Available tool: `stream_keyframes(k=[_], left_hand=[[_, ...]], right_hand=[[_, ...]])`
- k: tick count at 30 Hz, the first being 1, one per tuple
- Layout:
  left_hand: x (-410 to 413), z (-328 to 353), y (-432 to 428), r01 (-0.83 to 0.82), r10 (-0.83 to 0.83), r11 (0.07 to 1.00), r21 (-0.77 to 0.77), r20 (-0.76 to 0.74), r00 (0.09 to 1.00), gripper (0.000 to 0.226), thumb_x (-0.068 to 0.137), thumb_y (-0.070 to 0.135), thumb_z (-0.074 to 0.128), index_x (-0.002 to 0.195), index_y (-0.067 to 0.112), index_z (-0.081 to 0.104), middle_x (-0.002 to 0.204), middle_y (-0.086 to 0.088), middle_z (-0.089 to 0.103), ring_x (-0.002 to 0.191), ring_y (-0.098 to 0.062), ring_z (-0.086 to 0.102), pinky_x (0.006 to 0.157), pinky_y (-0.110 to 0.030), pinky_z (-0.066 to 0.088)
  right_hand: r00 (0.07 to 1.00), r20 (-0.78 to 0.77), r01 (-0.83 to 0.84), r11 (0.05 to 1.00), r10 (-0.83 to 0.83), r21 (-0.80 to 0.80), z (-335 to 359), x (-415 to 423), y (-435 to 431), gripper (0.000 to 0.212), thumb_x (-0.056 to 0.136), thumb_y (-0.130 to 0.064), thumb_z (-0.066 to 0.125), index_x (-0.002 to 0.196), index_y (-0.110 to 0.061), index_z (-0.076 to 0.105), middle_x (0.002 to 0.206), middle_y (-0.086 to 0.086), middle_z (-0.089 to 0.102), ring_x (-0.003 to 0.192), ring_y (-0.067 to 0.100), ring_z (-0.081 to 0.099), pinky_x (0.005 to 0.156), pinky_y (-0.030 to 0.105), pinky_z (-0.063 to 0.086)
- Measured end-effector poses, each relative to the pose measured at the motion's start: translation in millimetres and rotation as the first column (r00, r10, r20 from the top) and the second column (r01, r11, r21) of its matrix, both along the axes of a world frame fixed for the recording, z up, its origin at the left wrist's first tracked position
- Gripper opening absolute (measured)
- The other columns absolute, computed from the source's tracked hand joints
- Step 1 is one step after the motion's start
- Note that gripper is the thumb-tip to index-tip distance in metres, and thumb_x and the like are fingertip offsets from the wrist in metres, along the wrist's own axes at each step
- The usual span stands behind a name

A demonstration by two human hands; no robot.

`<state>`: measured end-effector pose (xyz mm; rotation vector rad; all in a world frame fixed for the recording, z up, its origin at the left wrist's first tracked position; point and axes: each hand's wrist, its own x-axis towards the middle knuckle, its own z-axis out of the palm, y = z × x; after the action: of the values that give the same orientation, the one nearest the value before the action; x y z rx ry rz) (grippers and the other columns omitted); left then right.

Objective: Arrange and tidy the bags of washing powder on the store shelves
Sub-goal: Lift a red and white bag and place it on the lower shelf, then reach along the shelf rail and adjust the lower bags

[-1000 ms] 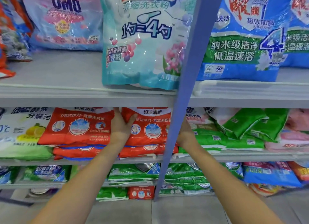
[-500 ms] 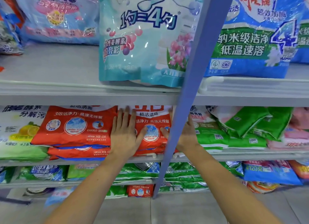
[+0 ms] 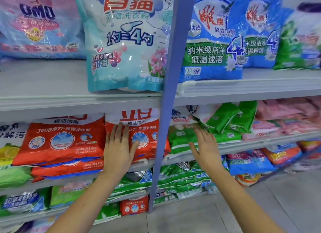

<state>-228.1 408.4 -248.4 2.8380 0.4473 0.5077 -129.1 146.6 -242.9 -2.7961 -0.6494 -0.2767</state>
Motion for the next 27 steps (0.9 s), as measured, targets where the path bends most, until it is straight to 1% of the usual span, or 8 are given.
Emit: stream_keyframes(k=[3, 6, 10, 14, 19, 23, 25, 27], left_hand=[[-16, 4, -6, 0.054, -0.049, 0.996, -0.066, 0.076, 0.996, 0.062, 0.091, 0.05, 0.039, 0.133, 0.005, 0.047, 0.14, -0.017, 0.046, 0.126, -0.036, 0.045, 0.104, -0.05, 0.038], [-36, 9, -20, 0.073, -0.05, 0.989, -0.131, 0.172, 0.984, 0.042, 0.084, 0.024, 0.067, 0.12, 0.005, 0.056, 0.132, -0.015, 0.05, 0.11, -0.035, 0.056, 0.088, -0.047, 0.049], [-56, 16, -47, 0.052, 0.002, 0.96, -0.276, 0.191, 0.982, 0.023, 0.083, 0.022, 0.07, 0.104, 0.014, 0.063, 0.099, 0.003, 0.064, 0.081, -0.02, 0.066, 0.058, -0.032, 0.05], [-60, 17, -76, -0.013, 0.127, 0.867, -0.498, 0.196, 0.972, 0.026, 0.081, 0.015, 0.072, 0.09, 0.036, 0.058, 0.069, 0.019, 0.066, 0.071, -0.001, 0.063, 0.06, -0.033, 0.054], [-48, 29, -114, -0.066, 0.284, 0.783, -0.618, 0.262, 0.922, 0.011, 0.079, 0.034, 0.062, 0.087, 0.041, 0.058, 0.081, 0.021, 0.067, 0.07, -0.001, 0.063, 0.061, -0.017, 0.048], [-35, 45, -143, -0.08, 0.354, 0.775, -0.626, 0.327, 0.876, 0.016, 0.081, 0.025, 0.069, 0.083, 0.038, 0.06, 0.078, 0.016, 0.068, 0.067, -0.004, 0.063, 0.061, -0.01, 0.046], [-34, 50, -155, -0.1, 0.379, 0.775, -0.624, 0.333, 0.863, 0.023, 0.084, 0.011, 0.07, 0.078, 0.032, 0.062, 0.077, 0.012, 0.068, 0.066, -0.006, 0.063, 0.061, -0.008, 0.045], [-34, 56, -165, -0.097, 0.396, 0.766, -0.635, 0.348, 0.85, 0.02, 0.083, 0.015, 0.071, 0.078, 0.033, 0.062, 0.075, 0.01, 0.068, 0.064, -0.008, 0.063, 0.06, -0.011, 0.046]], right_hand=[[0.992, 0.063, 0.105, 0.994, -0.106, 0.006, 9, 7, -36, 0.043, 0.085, -0.03, 0.045, 0.112, -0.002, 0.062, 0.105, 0.015, 0.067, 0.097, 0.035, 0.063, 0.086, 0.046, 0.049], [0.982, 0.101, 0.161, 0.987, -0.161, 0.008, 19, 26, -55, 0.029, 0.08, -0.017, 0.062, 0.103, 0.0, 0.066, 0.092, 0.018, 0.069, 0.088, 0.038, 0.065, 0.081, 0.046, 0.049], [0.988, -0.011, 0.153, 0.976, -0.157, -0.152, 36, 61, -51, 0.04, 0.092, -0.029, 0.055, 0.127, -0.007, 0.054, 0.123, 0.015, 0.06, 0.117, 0.032, 0.051, 0.099, 0.039, 0.037], [0.999, -0.015, 0.036, 0.992, -0.038, -0.121, 25, 101, -43, 0.048, 0.088, -0.023, 0.061, 0.129, 0.0, 0.051, 0.132, 0.023, 0.052, 0.12, 0.039, 0.049, 0.099, 0.046, 0.042], [0.993, -0.114, -0.024, 0.926, -0.021, -0.376, 3, 147, -42, 0.066, 0.095, -0.045, 0.042, 0.148, -0.012, 0.018, 0.156, 0.013, 0.016, 0.142, 0.029, 0.018, 0.115, 0.041, 0.014], [0.997, -0.08, -0.038, 0.893, 0.003, -0.448, -8, 158, -46, 0.07, 0.093, -0.053, 0.04, 0.142, -0.004, 0.029, 0.149, 0.016, 0.03, 0.137, 0.031, 0.026, 0.112, 0.044, 0.02], [0.998, -0.048, -0.058, 0.871, 0.039, -0.488, -7, 159, -44, 0.056, 0.096, -0.041, 0.042, 0.137, -0.002, 0.039, 0.142, 0.016, 0.04, 0.131, 0.031, 0.035, 0.107, 0.043, 0.028], [0.995, 0.006, -0.082, 0.861, 0.098, -0.502, -1, 158, -43, 0.037, 0.097, -0.022, 0.039, 0.128, -0.005, 0.052, 0.131, 0.014, 0.052, 0.122, 0.03, 0.047, 0.097, 0.04, 0.039]])
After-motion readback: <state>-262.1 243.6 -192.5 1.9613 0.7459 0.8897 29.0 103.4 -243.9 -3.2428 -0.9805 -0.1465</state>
